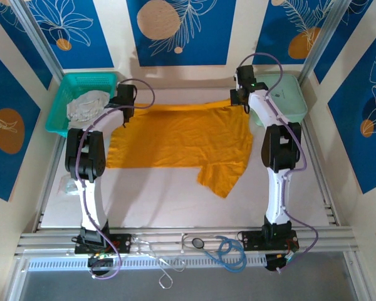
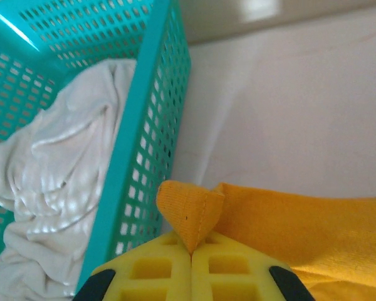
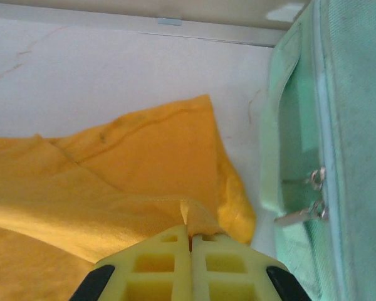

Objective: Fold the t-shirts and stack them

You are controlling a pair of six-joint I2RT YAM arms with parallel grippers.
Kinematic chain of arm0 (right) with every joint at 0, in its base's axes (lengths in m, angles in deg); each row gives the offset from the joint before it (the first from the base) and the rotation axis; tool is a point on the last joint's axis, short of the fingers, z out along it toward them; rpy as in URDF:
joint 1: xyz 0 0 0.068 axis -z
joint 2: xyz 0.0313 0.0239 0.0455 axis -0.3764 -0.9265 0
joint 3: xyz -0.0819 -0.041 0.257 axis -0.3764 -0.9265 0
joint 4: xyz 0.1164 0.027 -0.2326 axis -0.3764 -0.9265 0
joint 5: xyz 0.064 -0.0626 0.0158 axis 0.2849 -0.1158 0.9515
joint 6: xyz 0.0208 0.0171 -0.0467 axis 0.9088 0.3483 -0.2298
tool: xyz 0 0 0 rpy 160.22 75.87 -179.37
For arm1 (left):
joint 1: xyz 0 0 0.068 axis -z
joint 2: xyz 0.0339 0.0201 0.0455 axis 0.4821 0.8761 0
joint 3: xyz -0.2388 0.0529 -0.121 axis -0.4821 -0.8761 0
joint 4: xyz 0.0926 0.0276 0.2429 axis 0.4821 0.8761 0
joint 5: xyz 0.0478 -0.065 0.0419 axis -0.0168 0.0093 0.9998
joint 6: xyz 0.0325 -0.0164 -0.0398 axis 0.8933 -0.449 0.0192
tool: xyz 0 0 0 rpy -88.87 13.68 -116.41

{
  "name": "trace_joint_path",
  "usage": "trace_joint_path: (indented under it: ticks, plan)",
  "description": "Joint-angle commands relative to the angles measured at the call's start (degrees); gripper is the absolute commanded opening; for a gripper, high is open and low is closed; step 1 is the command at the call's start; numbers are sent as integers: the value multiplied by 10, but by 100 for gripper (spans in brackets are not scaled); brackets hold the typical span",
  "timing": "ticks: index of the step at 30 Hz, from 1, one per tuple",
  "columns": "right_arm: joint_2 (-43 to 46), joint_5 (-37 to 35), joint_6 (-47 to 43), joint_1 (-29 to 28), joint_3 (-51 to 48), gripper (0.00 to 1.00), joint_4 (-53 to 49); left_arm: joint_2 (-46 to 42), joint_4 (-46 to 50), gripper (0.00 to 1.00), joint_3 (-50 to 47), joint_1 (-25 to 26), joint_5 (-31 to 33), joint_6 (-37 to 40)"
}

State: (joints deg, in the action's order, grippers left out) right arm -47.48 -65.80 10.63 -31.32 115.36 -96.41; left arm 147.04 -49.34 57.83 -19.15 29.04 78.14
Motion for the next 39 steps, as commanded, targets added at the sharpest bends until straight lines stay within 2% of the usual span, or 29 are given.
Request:
trace_joint_path:
  ticks: [1,8,10,13,15,20,25,29,34,39]
  plan:
    - [58,-11,40,-7,-75,0,54,-22,-6,0,-26,-1,7,-6]
    - [74,-12,86,-11,-192,0,73,-17,-3,1,-76,-1,2,-49]
    - [69,-14,95,-13,-208,0,71,-16,-1,13,-83,-1,5,-59]
    - [59,-17,106,-16,-212,0,45,-18,1,39,-91,-1,10,-71]
    - [61,-13,108,-18,-215,0,34,-22,0,50,-98,-1,17,-76]
    - [76,30,122,-24,-218,31,-25,-61,-13,68,-125,-1,8,-77]
    - [104,96,137,-20,-228,45,-74,-114,-10,84,-129,0,-22,-72]
    - [128,126,139,-14,-227,50,-96,-157,-4,99,-125,2,-58,-69]
    - [123,119,125,-15,-174,56,-134,-188,18,99,-104,6,-125,-67]
    - [99,126,120,-22,-114,57,-149,-206,46,100,-91,10,-155,-80]
